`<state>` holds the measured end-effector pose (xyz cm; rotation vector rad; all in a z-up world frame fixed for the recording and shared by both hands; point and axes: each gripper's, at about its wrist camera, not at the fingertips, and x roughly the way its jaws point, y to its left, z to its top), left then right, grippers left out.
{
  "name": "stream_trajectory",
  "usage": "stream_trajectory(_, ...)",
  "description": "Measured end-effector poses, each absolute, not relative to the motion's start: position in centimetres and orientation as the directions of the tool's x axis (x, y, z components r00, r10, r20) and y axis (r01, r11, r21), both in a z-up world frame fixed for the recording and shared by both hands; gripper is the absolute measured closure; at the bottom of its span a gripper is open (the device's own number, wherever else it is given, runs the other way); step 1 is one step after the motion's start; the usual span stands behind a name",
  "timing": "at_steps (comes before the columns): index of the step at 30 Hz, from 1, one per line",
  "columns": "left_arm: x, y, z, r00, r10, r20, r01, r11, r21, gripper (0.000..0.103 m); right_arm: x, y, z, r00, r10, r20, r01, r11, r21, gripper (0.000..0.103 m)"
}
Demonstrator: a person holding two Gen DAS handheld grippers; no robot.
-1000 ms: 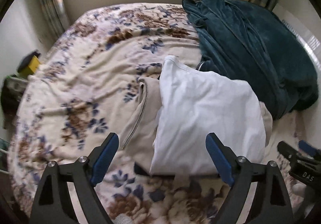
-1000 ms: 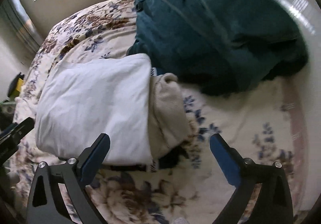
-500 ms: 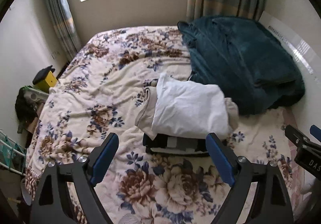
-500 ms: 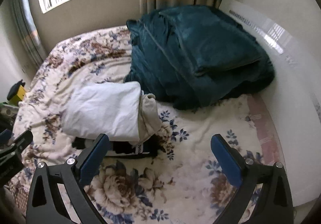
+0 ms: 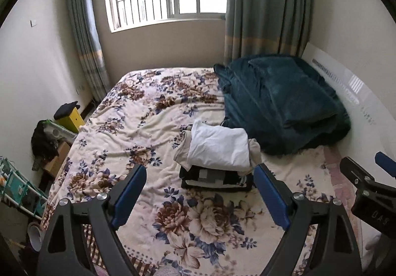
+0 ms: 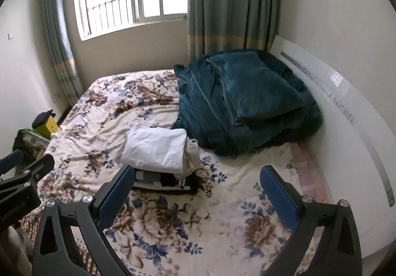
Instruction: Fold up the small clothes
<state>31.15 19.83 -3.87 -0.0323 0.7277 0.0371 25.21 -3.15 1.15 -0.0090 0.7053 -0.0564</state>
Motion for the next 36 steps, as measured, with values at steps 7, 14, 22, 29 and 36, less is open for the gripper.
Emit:
stream_trajectory(7, 27.2, 19.5, -1.9, 0.762, 0.032, -0.646, -0.06, 0.998, -0.022, 0.014, 19.2, -3.6, 5.6, 0.793, -0.023, -0.609, 0.019, 1.0, -0.013, 0.001)
stream_trajectory(14, 25.1, 18.5, -1.4, 0.742, 0.008, -0.67, -0.044, 0.998, -0.037, 0.012, 16.6, -3.7, 6.9, 0.785, -0.01, -0.62, 0.005, 1.0, -0.01, 0.001)
stream_trajectory(22, 24.2, 18.0, -0.7, 0.734, 0.057, -0.677, -0.083, 0.996, -0.006, 0.0, 17.0, -4.5, 6.8, 0.76, -0.005, -0.65, 0.002, 1.0, -0.005, 0.001)
stream_trajectory(29, 23.6, 17.9, -0.5, 0.738, 0.075, -0.671, -0.102, 0.995, 0.0, 0.0, 17.3, -4.6, 7.4, 0.769, -0.013, -0.639, 0.0, 1.0, -0.02, 0.001)
stream_trajectory(36, 23.6, 18.2, -0.3, 0.736, 0.08, -0.672, -0.104, 0.995, 0.004, 0.0, 17.2, -4.3, 7.7, 0.767, -0.018, -0.641, -0.005, 0.999, -0.033, 0.001)
